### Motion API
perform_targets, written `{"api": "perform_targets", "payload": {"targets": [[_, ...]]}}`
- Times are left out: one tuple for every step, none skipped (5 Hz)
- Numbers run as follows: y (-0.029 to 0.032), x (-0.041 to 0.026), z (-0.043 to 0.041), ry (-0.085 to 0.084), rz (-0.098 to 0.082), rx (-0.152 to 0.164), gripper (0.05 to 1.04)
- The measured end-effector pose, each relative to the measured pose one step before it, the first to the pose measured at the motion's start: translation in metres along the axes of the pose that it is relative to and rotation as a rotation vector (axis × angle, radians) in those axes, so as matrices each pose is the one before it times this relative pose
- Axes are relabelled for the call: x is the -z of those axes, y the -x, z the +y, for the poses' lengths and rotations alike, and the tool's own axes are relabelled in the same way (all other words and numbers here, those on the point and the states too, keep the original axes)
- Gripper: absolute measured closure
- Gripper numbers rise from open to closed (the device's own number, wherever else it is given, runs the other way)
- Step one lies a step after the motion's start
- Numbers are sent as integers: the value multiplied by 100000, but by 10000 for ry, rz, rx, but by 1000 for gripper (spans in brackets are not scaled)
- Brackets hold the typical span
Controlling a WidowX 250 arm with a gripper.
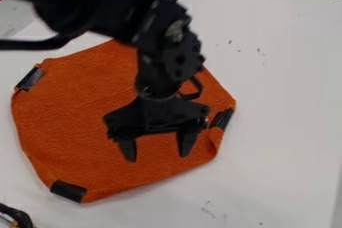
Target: Fold the cloth from bottom left to center
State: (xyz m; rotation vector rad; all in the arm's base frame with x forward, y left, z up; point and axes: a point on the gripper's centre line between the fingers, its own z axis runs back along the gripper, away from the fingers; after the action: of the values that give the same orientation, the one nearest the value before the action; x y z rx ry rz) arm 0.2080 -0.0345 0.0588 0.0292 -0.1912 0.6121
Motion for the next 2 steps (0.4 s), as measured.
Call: {"api": "perform_targets", "payload": {"targets": [[1599, 570, 2302, 61, 45, -754, 83], [378, 412, 2084, 115, 197, -466, 83]]}}
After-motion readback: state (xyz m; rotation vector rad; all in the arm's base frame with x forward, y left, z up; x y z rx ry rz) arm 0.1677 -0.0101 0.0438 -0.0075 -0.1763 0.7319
